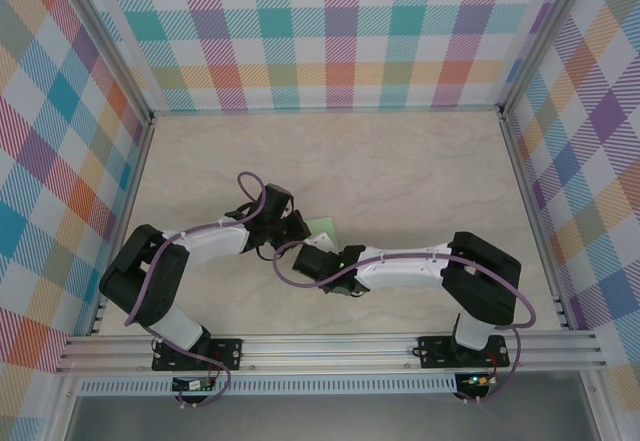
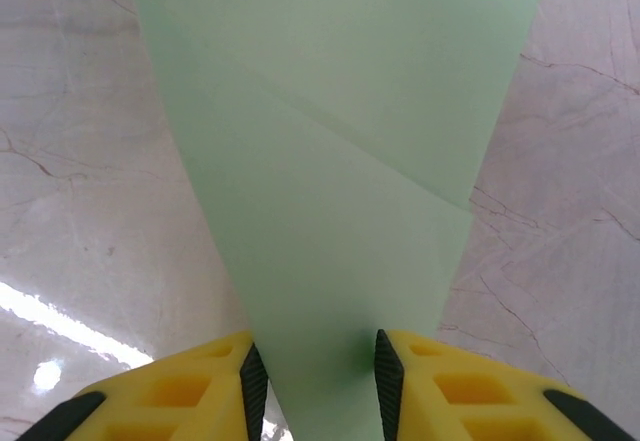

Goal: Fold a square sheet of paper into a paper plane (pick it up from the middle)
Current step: Fold the wing for the fifth time at the center of the table.

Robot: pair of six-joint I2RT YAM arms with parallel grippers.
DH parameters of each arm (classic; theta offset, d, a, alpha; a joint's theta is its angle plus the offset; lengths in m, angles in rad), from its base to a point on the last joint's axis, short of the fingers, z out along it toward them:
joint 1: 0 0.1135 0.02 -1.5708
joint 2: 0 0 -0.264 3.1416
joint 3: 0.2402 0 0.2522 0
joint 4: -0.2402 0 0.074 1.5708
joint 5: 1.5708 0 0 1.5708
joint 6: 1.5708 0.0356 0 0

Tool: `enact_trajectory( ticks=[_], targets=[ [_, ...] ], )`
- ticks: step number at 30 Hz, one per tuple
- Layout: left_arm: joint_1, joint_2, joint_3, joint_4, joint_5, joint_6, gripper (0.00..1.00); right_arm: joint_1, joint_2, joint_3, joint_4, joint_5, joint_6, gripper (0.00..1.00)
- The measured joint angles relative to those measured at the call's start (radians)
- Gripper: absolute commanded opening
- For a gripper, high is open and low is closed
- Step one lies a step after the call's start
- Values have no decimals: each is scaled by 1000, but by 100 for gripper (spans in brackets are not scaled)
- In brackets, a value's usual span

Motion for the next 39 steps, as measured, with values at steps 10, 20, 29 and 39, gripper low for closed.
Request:
enact_trajectory(
  ticks=[10,20,29,39],
  targets=[
    [0,-1,7,-6,0,0,4,1,14,4,-1,27,3,29],
    [0,-1,7,-21,0,0,4,1,14,4,-1,35,3,19],
    [0,-14,7,-21,0,0,4,1,14,4,0,35,3,17],
    [0,-18,7,-24,0,0,4,1,14,4,-11,35,19,27]
  ],
)
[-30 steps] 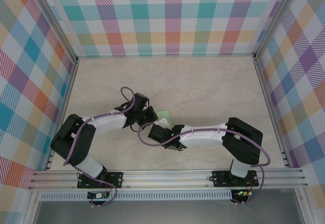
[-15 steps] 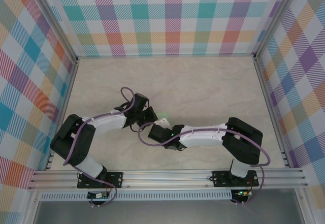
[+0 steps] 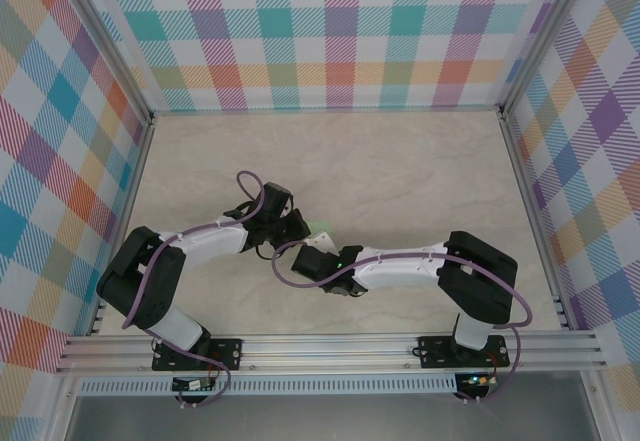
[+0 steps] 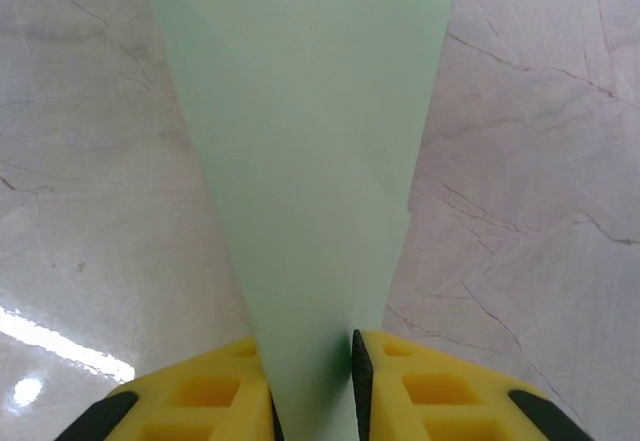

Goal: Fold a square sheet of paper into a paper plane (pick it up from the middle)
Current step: Fold the wing for the fifth time at the center of the table.

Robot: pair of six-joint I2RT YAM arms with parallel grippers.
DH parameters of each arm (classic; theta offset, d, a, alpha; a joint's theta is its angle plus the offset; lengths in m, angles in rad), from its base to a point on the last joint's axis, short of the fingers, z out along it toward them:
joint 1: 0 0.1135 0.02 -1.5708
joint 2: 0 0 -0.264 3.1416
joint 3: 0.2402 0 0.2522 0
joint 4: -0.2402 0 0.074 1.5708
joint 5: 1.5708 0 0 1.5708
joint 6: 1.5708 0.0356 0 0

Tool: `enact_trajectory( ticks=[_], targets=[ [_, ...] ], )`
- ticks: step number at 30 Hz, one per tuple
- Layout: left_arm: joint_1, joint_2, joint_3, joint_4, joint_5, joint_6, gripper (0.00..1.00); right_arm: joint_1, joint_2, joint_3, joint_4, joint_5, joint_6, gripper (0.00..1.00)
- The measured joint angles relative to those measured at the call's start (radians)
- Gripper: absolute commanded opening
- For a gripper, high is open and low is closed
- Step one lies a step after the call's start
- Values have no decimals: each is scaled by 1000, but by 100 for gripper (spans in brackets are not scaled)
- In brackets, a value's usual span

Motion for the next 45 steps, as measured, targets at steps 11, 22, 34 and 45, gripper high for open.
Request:
enact_trajectory(
  ticks=[11,22,34,45],
  targets=[
    [0,0,0,0,0,0,4,25,0,0,-30,-8,31,29],
    [1,0,0,0,0,0,3,47,0,0,-52,-12,61,23],
    [1,0,0,-1,0,0,3,59,0,-19,-47,-61,81,18],
    [1,0,0,-22,0,3,3,59,-13,-39,-27,-92,83,14]
  ],
)
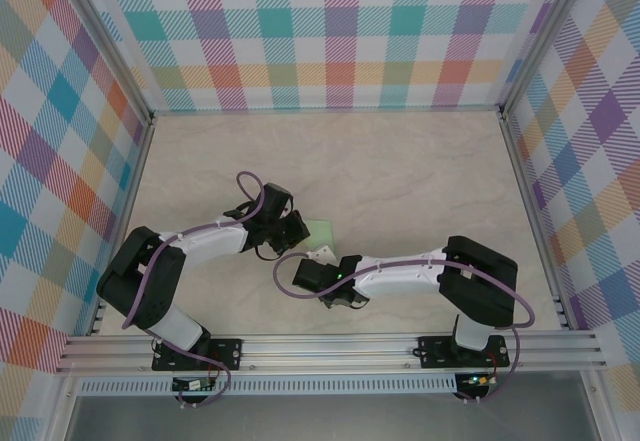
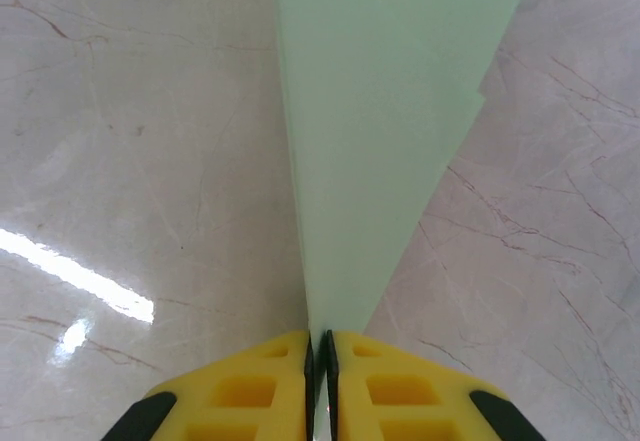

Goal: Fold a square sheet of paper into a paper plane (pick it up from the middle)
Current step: Fold the wing for the fifth time at the center of the table.

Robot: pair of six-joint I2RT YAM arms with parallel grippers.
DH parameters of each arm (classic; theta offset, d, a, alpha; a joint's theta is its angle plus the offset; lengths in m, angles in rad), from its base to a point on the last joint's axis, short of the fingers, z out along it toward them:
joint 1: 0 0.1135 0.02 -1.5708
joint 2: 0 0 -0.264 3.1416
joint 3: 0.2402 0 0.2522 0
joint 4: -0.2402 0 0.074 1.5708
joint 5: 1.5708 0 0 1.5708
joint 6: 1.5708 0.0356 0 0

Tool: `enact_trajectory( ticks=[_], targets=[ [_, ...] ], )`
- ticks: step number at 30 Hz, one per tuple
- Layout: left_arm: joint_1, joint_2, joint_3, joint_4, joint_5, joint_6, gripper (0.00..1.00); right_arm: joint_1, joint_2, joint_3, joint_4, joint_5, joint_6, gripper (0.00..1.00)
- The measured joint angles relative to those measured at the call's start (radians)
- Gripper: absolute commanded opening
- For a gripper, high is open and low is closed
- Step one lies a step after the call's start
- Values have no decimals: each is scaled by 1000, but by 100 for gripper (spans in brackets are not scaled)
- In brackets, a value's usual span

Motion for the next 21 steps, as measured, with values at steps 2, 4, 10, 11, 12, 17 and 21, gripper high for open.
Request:
enact_trajectory(
  ticks=[2,4,10,11,12,17,21],
  targets=[
    [0,0,0,0,0,0,3,0,-2,0,1,-1,-4,18],
    [0,0,0,-1,0,0,3,0,-2,0,0,-3,-3,25],
    [0,0,0,-1,0,0,3,-2,-35,0,0,-7,-4,35],
    [0,0,0,-1,0,0,3,-5,-42,1,2,-7,-4,36],
    [0,0,0,-1,0,0,3,-9,-46,3,3,-7,-4,36],
    [0,0,0,-1,1,0,3,-29,-35,41,8,-5,-12,36],
    [0,0,0,-1,1,0,3,-45,-13,75,32,-1,-34,35]
  ],
)
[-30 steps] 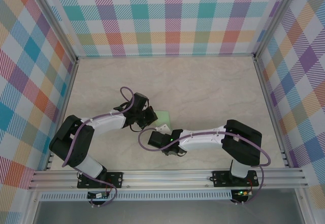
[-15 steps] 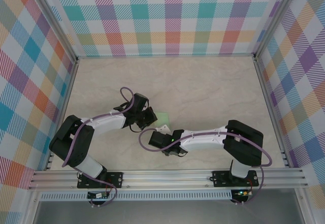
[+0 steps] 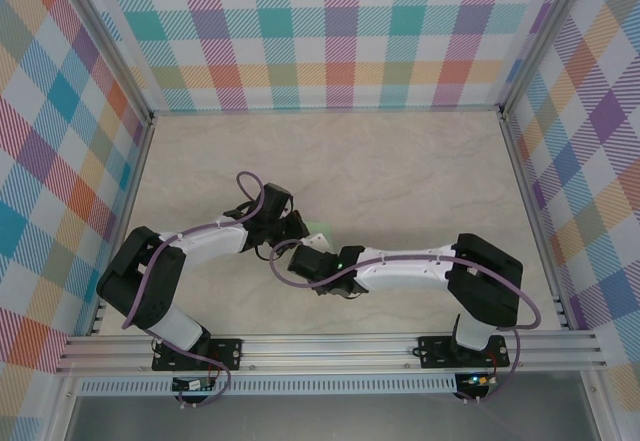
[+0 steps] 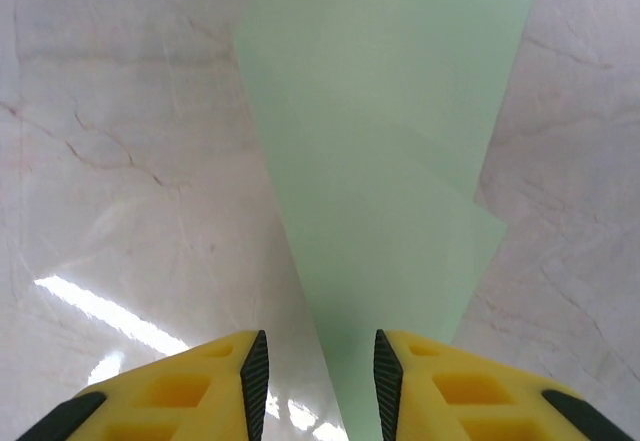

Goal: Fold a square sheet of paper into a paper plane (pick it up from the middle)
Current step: Fold the wing for the fifth time at the center of the table.

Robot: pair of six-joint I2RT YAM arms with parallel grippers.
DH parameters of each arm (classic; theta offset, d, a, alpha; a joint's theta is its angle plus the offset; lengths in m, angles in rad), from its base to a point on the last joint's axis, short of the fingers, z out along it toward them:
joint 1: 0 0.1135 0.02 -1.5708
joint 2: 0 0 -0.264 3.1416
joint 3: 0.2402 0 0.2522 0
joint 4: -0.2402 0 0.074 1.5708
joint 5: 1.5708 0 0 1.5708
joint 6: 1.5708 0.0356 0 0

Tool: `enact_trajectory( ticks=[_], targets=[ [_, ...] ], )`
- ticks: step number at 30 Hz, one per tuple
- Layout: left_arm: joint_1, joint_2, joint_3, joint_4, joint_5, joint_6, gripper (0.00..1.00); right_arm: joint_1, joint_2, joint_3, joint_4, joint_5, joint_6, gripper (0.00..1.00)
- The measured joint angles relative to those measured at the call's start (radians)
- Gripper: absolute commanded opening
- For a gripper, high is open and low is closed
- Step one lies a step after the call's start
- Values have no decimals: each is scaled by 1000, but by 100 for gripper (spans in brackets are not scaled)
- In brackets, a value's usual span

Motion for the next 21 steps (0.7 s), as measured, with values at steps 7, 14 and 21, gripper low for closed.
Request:
enact_trajectory(
  ticks=[7,14,21],
  targets=[
    [0,0,0,0,0,0,3,-18,52,21,14,3,-27,29],
    [0,0,0,0,0,0,3,-21,55,21,17,3,-41,19],
    [2,-9,0,-3,0,0,3,-25,55,21,20,3,-42,21]
  ],
)
